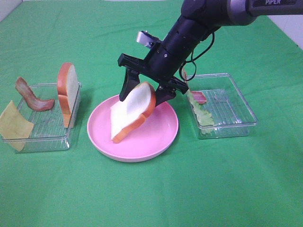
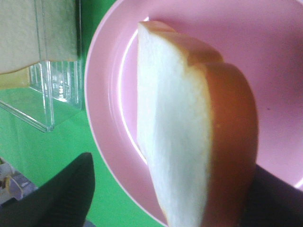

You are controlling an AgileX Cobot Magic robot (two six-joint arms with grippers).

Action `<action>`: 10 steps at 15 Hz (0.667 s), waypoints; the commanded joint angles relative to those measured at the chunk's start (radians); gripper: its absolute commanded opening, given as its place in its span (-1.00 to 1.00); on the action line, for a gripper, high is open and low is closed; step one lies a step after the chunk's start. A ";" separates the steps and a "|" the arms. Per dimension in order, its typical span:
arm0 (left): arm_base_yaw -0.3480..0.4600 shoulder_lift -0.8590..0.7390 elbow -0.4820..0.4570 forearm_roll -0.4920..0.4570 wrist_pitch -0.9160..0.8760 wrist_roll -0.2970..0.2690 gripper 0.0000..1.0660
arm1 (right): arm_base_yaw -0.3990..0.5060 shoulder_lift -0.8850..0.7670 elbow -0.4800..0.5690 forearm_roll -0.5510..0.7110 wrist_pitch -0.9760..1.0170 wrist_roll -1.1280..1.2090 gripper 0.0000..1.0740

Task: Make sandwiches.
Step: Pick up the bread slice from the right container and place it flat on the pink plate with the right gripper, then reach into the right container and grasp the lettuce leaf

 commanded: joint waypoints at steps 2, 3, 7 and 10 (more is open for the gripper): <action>-0.001 -0.012 0.003 -0.008 -0.002 -0.003 0.92 | -0.001 -0.002 -0.084 -0.123 0.141 0.072 0.34; -0.001 -0.012 0.003 -0.008 -0.002 -0.003 0.92 | -0.001 -0.002 -0.109 -0.135 0.173 0.073 0.34; -0.001 -0.012 0.003 -0.008 -0.002 -0.003 0.92 | -0.001 -0.015 -0.211 -0.157 0.279 0.084 0.34; -0.001 -0.012 0.003 -0.008 -0.002 -0.003 0.92 | -0.001 -0.060 -0.203 -0.207 0.279 0.117 0.38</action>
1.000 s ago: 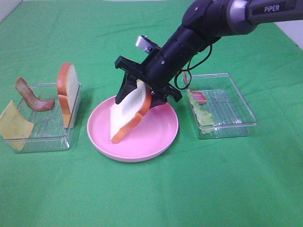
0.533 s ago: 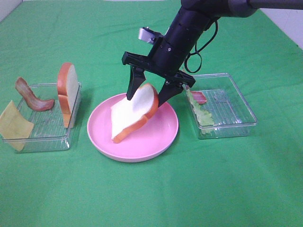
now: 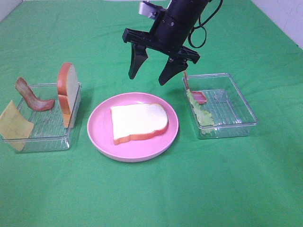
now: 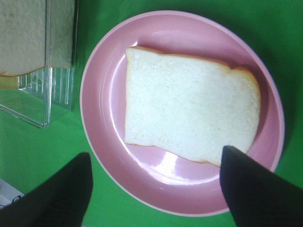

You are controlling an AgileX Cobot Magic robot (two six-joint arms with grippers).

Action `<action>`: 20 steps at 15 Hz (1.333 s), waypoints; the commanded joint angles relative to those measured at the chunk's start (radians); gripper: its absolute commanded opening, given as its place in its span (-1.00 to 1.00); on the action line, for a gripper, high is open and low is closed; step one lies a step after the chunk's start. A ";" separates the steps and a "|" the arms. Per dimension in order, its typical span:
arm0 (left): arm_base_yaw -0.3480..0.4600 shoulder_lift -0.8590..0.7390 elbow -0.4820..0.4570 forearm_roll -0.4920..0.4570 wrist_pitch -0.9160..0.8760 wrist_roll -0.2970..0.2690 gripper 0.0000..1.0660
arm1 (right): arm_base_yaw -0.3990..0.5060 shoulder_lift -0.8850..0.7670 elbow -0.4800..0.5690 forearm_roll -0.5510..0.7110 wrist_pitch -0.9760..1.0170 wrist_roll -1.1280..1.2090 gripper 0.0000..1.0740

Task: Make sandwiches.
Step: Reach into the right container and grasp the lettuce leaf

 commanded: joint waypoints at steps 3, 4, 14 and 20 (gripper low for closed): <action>-0.001 -0.012 0.003 -0.008 -0.002 -0.003 0.92 | -0.001 -0.142 0.064 -0.216 0.119 0.104 0.39; -0.001 -0.012 0.003 -0.008 -0.002 -0.003 0.92 | -0.002 -0.183 0.105 -0.274 0.119 0.122 0.39; -0.001 -0.012 0.003 -0.008 -0.002 -0.002 0.92 | -0.002 -0.093 0.224 -0.411 0.106 0.218 0.39; -0.001 -0.012 0.003 -0.008 -0.002 -0.002 0.92 | -0.002 -0.013 0.224 -0.400 0.034 0.218 0.39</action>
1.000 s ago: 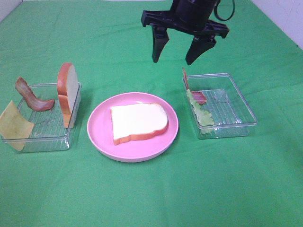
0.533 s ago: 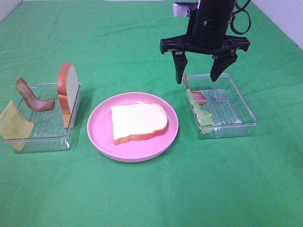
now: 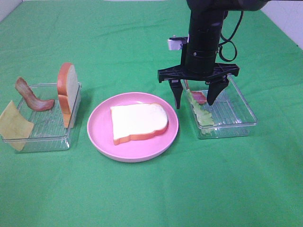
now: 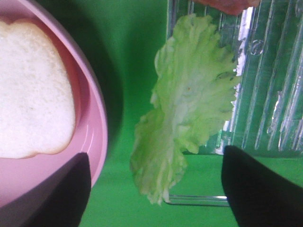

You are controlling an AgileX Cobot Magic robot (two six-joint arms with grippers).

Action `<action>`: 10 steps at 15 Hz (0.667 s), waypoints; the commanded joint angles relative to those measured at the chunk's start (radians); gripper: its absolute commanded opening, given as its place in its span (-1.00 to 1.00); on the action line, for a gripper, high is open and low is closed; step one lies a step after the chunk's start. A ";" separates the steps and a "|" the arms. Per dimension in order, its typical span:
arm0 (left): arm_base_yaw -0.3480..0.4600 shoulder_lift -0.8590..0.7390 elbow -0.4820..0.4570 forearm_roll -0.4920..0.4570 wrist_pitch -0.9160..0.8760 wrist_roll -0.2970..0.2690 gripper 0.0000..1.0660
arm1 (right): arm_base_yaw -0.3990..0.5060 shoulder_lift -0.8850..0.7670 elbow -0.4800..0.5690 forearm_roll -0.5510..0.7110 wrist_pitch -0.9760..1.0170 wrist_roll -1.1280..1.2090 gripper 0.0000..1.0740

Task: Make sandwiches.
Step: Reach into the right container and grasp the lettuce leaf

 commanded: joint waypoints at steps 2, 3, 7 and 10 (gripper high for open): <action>-0.001 -0.012 0.003 -0.007 -0.002 -0.002 0.92 | -0.002 0.032 0.006 0.003 0.027 0.011 0.39; -0.001 -0.012 0.003 -0.007 -0.002 -0.002 0.92 | -0.002 0.038 0.006 0.003 0.024 0.010 0.39; -0.001 -0.012 0.003 -0.007 -0.002 -0.002 0.92 | -0.002 0.038 0.006 0.004 0.000 0.010 0.15; -0.001 -0.012 0.003 -0.007 -0.002 -0.002 0.92 | -0.002 0.038 0.006 -0.005 -0.001 0.009 0.02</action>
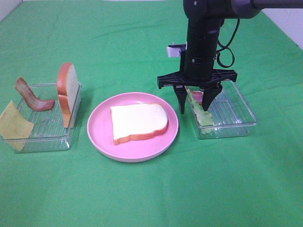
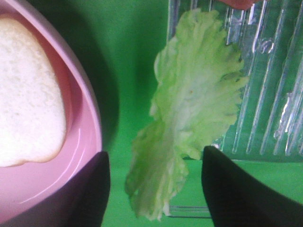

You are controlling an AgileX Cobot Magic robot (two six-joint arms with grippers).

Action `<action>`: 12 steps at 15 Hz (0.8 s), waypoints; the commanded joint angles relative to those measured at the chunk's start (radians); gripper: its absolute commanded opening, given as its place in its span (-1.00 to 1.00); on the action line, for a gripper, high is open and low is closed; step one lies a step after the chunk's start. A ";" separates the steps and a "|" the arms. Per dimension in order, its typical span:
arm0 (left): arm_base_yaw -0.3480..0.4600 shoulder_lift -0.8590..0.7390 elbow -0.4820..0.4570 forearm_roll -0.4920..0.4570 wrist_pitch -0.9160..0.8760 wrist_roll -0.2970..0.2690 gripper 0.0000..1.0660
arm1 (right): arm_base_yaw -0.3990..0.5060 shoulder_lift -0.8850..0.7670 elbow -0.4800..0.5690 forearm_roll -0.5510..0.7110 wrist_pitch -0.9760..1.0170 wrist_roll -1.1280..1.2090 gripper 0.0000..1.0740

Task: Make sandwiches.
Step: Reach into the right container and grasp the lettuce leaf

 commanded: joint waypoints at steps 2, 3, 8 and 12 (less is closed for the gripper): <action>-0.001 -0.012 0.003 -0.007 -0.002 -0.002 0.92 | -0.002 0.006 0.006 -0.004 -0.001 0.009 0.02; -0.001 -0.012 0.003 -0.007 -0.002 -0.002 0.92 | -0.002 0.006 0.006 -0.004 -0.001 0.009 0.02; -0.001 -0.012 0.003 -0.007 -0.002 -0.002 0.92 | -0.002 0.006 0.006 -0.005 -0.023 0.008 -0.39; -0.001 -0.012 0.003 -0.007 -0.002 -0.002 0.92 | -0.002 0.005 0.006 -0.028 -0.021 0.005 -1.00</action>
